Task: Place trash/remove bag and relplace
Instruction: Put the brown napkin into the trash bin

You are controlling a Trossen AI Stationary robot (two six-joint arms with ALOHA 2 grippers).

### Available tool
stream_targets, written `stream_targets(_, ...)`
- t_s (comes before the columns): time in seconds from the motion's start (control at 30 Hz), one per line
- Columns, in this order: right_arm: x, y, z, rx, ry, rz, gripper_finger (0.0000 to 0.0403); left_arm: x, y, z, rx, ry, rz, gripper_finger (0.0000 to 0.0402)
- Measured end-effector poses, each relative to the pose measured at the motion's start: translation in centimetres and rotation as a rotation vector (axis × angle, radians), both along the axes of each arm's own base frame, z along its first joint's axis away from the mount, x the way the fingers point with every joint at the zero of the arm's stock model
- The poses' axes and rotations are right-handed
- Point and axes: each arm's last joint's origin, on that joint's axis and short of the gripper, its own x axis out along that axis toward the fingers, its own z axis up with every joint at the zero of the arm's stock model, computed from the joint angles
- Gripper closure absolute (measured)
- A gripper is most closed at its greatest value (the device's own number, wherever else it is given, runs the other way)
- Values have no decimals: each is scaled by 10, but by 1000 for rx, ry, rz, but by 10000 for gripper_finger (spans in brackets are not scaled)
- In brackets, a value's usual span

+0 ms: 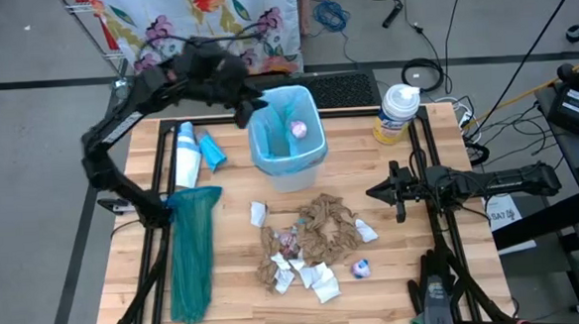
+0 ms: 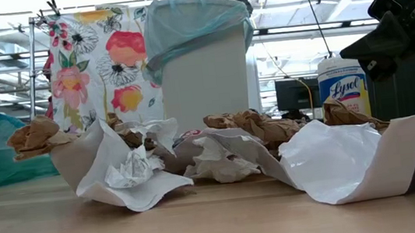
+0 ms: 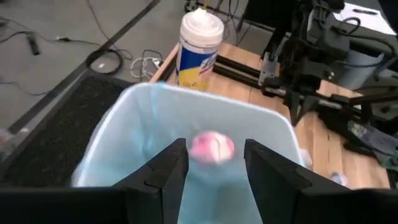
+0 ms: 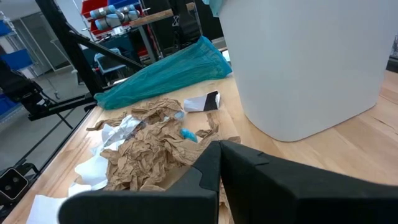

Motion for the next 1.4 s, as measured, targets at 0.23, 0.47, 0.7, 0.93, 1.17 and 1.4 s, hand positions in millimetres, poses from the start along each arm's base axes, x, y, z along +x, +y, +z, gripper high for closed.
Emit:
stream_targets(0.23, 0, 0, 0, 0, 0, 0, 403, -48, -62, 13, -9, 113, 175, 240)
stream_targets(0.47, 0, 0, 0, 0, 0, 0, 403, -51, -124, -2, -130, 119, 237, 240)
stream_targets(0.7, 0, 0, 0, 0, 0, 0, 403, -28, -187, -57, -200, 218, 323, 240)
stream_targets(0.93, 0, 0, 0, -1, 0, -3, 403, -1, -234, -124, -269, 321, 416, 239)
stream_targets(1.17, 0, 0, 0, -1, 0, -4, 403, 20, -242, -188, -438, 432, 561, 248)
stream_targets(1.4, 0, 0, 0, -1, 0, -3, 403, 40, -231, -240, -654, 381, 511, 276)
